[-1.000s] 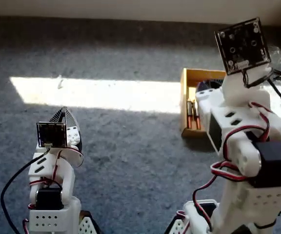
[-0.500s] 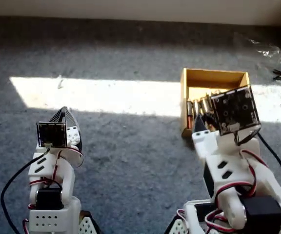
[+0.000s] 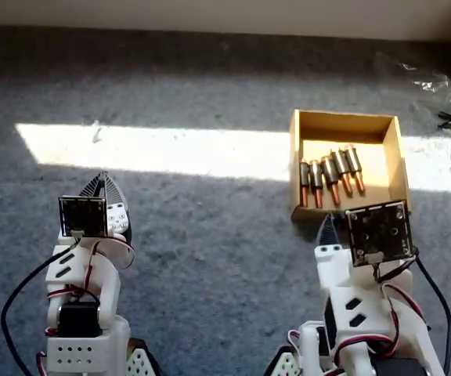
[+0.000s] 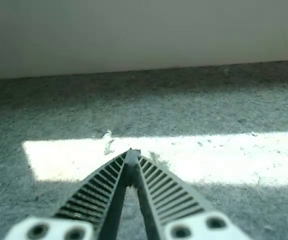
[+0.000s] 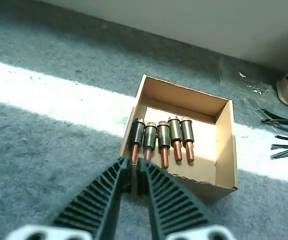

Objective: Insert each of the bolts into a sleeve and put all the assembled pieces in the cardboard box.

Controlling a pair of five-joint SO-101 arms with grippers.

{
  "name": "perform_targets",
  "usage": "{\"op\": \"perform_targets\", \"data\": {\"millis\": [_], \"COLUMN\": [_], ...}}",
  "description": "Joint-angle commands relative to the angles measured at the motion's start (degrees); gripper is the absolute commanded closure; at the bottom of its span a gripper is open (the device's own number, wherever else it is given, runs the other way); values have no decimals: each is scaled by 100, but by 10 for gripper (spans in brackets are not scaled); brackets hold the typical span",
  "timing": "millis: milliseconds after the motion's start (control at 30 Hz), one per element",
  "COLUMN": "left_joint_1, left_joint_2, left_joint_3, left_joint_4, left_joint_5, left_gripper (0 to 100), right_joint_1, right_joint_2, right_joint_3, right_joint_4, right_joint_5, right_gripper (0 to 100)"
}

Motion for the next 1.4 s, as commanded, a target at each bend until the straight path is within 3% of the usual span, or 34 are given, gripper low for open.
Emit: {"op": "perform_targets", "data": {"millis": [0,367,767,1167,1367], "left_joint_1": [-66,-57,-66,-57,-31], "left_joint_2": [-57,-57,-57,-57,-57], "left_joint_3": [-31,84,84,338,338], "left_joint_4": [-79,-114,-79,-62,598], "left_joint_5": [-26,-44,-44,-53,-53], "left_gripper": [995,995,995,995,995], "right_joint_1": [66,48,40,40,40], "right_joint_2": [-391,-1727,-1877,-1877,-1877], "right_joint_3": [189,1086,1314,3952,4690], "right_joint_4": [-207,-198,-365,-1798,-1859], "right_joint_5": [-62,-44,-53,-62,-62], "right_gripper": [990,990,990,990,989]}}
